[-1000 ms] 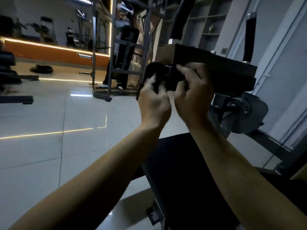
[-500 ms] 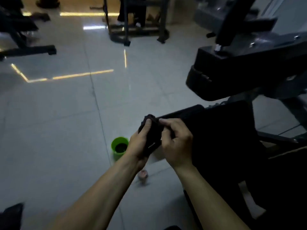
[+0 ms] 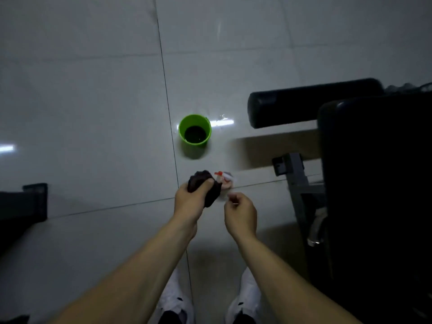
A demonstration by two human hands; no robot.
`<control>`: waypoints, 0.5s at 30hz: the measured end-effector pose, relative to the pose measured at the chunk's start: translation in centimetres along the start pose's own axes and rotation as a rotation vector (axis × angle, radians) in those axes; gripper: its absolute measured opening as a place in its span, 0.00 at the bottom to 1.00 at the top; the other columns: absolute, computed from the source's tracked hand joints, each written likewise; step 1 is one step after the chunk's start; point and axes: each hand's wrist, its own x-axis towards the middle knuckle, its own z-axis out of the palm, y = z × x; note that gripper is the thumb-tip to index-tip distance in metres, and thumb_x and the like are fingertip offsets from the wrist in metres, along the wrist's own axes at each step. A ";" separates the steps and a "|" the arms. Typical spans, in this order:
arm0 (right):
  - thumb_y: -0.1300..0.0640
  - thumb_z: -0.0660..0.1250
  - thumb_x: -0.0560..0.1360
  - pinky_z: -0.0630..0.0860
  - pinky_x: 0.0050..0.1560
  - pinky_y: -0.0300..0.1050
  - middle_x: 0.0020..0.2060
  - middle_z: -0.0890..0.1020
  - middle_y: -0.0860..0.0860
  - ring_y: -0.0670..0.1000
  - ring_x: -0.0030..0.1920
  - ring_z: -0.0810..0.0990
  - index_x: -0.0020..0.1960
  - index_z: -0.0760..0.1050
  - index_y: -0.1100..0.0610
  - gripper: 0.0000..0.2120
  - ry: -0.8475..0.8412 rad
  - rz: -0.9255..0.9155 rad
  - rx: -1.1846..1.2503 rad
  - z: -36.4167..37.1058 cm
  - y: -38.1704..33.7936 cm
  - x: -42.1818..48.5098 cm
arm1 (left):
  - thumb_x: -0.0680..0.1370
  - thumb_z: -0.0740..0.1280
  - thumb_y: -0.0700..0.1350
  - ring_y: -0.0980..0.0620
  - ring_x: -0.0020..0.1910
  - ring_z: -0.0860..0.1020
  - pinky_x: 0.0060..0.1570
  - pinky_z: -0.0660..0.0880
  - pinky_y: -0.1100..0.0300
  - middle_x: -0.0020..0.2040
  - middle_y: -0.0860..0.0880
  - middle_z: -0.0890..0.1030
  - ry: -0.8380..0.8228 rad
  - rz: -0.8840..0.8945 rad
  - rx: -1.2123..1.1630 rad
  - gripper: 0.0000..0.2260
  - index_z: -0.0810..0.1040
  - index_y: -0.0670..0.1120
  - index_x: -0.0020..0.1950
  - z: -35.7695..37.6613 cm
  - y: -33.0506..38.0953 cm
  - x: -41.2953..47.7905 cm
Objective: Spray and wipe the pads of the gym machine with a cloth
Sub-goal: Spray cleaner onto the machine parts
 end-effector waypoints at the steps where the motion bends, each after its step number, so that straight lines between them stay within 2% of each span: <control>1: 0.58 0.65 0.80 0.75 0.51 0.45 0.56 0.83 0.50 0.53 0.55 0.81 0.60 0.81 0.49 0.11 0.004 -0.015 -0.038 1.4 1.1 2.1 | 0.74 0.77 0.45 0.42 0.52 0.85 0.58 0.81 0.45 0.49 0.42 0.86 0.003 -0.018 -0.009 0.08 0.83 0.46 0.50 0.3 -1.2 2.2; 4: 0.57 0.64 0.81 0.74 0.53 0.44 0.61 0.78 0.49 0.53 0.59 0.79 0.63 0.78 0.44 0.14 0.056 -0.082 -0.136 4.5 3.6 8.3 | 0.74 0.78 0.42 0.43 0.50 0.85 0.56 0.81 0.47 0.47 0.42 0.86 0.042 -0.071 -0.046 0.06 0.81 0.46 0.46 0.9 -4.5 8.3; 6: 0.56 0.64 0.81 0.73 0.60 0.47 0.68 0.73 0.50 0.54 0.65 0.76 0.69 0.75 0.45 0.17 0.063 -0.100 -0.205 6.2 5.0 12.2 | 0.73 0.78 0.40 0.42 0.49 0.86 0.53 0.82 0.49 0.48 0.41 0.86 0.061 -0.078 -0.051 0.07 0.82 0.45 0.47 1.0 -6.3 11.7; 9: 0.53 0.64 0.82 0.69 0.72 0.55 0.78 0.64 0.53 0.58 0.75 0.66 0.76 0.68 0.47 0.23 -0.012 -0.124 -0.385 8.2 7.1 17.1 | 0.73 0.77 0.38 0.43 0.48 0.86 0.47 0.82 0.54 0.48 0.41 0.86 0.059 -0.092 -0.079 0.08 0.82 0.44 0.50 0.7 -8.3 14.6; 10: 0.51 0.64 0.82 0.70 0.71 0.56 0.77 0.65 0.54 0.59 0.75 0.67 0.76 0.69 0.46 0.23 -0.040 -0.125 -0.420 8.9 7.5 18.3 | 0.74 0.76 0.38 0.44 0.47 0.86 0.45 0.81 0.55 0.48 0.41 0.86 0.063 -0.107 -0.095 0.08 0.82 0.44 0.51 0.4 -8.8 15.1; 12: 0.47 0.65 0.81 0.74 0.65 0.54 0.69 0.72 0.55 0.60 0.66 0.75 0.72 0.73 0.44 0.19 -0.079 -0.118 -0.419 9.7 8.3 19.8 | 0.75 0.76 0.38 0.47 0.44 0.86 0.44 0.81 0.57 0.48 0.42 0.87 0.061 -0.130 -0.117 0.09 0.81 0.44 0.53 -0.5 -9.2 15.2; 15: 0.48 0.66 0.81 0.77 0.57 0.53 0.59 0.76 0.54 0.60 0.56 0.80 0.65 0.77 0.44 0.13 -0.070 -0.174 -0.477 9.7 8.7 19.0 | 0.76 0.75 0.40 0.46 0.46 0.85 0.47 0.80 0.55 0.49 0.42 0.86 0.065 -0.146 -0.167 0.08 0.82 0.45 0.54 -1.8 -8.9 14.3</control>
